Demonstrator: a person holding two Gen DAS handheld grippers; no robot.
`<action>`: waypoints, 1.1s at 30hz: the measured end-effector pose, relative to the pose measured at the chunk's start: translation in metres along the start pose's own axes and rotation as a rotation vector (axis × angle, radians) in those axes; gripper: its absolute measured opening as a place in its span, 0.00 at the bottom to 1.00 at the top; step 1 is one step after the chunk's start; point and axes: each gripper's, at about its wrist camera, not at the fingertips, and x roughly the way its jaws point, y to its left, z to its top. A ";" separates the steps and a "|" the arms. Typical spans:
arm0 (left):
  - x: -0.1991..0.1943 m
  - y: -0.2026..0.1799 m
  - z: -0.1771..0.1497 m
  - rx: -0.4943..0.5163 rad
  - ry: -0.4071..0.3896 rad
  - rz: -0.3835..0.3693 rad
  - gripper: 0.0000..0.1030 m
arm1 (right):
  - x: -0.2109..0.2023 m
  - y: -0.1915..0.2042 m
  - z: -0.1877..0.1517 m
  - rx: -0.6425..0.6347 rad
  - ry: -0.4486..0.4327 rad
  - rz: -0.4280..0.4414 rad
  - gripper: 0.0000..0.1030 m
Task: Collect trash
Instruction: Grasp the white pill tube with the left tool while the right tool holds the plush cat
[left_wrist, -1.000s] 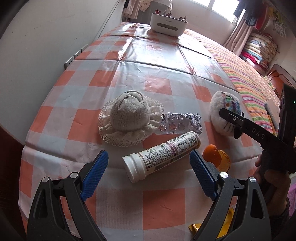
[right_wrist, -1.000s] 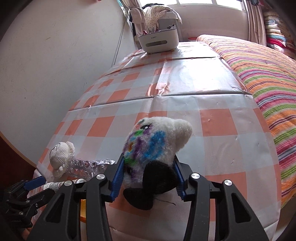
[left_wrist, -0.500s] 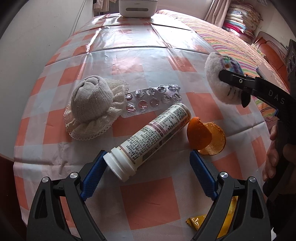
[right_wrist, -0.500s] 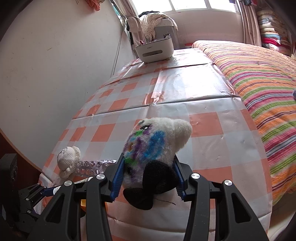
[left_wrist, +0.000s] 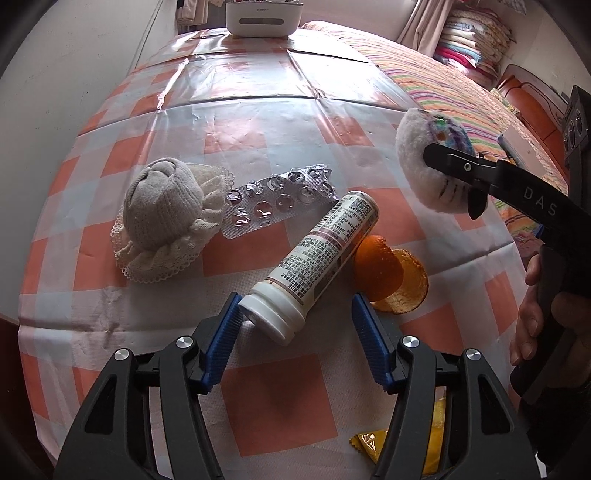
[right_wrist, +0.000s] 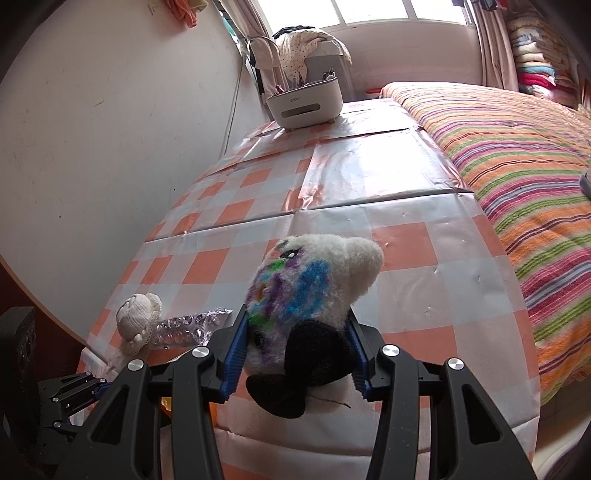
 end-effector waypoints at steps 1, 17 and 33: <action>0.001 -0.002 0.001 0.004 0.004 -0.004 0.69 | -0.001 0.000 0.000 -0.001 -0.003 0.000 0.44; 0.011 -0.015 0.016 0.020 -0.014 0.062 0.39 | -0.019 -0.017 0.002 0.017 -0.036 -0.009 0.44; -0.014 -0.020 0.013 -0.060 -0.142 0.030 0.30 | -0.038 -0.021 0.003 0.000 -0.097 -0.021 0.44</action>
